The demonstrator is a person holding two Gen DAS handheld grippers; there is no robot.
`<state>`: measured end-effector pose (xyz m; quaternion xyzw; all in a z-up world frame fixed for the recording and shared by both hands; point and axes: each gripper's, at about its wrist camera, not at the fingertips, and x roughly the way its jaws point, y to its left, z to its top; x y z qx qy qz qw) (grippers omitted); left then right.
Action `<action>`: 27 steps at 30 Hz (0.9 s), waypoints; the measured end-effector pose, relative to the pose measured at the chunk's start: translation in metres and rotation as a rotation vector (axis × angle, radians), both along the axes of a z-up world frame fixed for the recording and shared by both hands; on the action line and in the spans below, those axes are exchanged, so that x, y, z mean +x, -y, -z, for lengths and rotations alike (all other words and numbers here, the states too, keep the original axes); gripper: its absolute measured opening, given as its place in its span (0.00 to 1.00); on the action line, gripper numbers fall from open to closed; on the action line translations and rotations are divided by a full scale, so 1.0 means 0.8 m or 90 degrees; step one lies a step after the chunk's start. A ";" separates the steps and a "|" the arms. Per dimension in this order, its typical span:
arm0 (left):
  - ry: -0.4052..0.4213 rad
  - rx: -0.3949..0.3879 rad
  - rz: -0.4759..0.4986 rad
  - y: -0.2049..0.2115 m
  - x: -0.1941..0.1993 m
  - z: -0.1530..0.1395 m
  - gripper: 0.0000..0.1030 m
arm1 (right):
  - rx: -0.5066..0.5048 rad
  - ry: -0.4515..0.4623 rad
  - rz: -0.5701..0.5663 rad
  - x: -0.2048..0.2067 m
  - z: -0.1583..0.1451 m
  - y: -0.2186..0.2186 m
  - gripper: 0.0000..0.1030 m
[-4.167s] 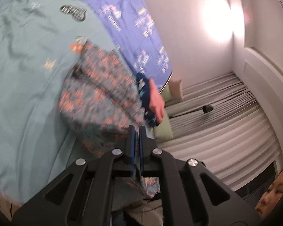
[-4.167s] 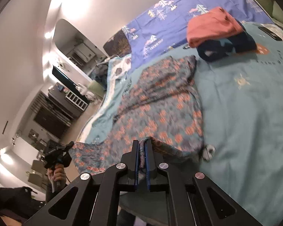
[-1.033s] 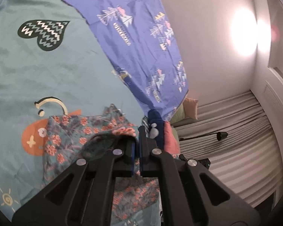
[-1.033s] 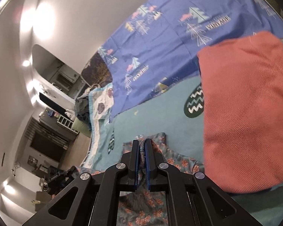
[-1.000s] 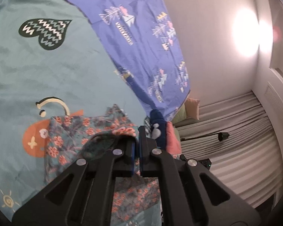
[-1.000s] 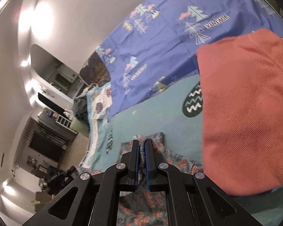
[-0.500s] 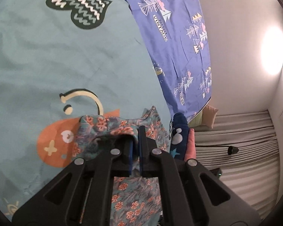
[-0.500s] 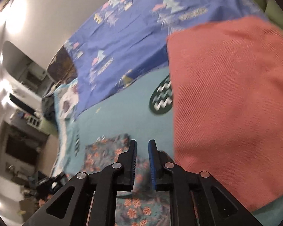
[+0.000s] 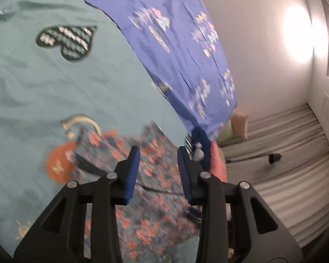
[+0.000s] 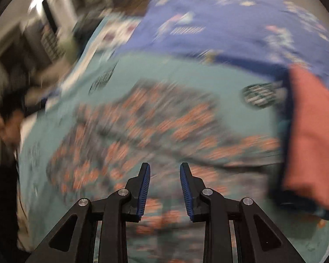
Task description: Fold small clothes
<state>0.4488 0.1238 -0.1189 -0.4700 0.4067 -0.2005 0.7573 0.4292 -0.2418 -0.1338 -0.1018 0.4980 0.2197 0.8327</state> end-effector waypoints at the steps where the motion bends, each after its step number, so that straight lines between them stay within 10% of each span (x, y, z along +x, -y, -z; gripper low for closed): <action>1: 0.001 -0.005 0.014 0.006 -0.004 0.002 0.36 | -0.013 -0.014 -0.012 0.002 0.018 -0.018 0.27; 7: -0.016 0.024 0.090 0.045 -0.034 0.029 0.42 | -0.065 0.010 0.001 0.043 0.061 -0.076 0.27; 17: -0.061 0.152 0.115 0.062 -0.064 0.084 0.42 | -0.046 0.203 0.193 0.154 -0.024 -0.036 0.28; 22: -0.044 0.199 0.060 0.035 -0.072 0.057 0.47 | 0.003 0.239 0.217 0.128 -0.076 0.007 0.47; 27: 0.020 0.153 0.060 0.056 -0.063 0.027 0.53 | -0.018 0.179 0.119 0.049 -0.044 -0.001 0.51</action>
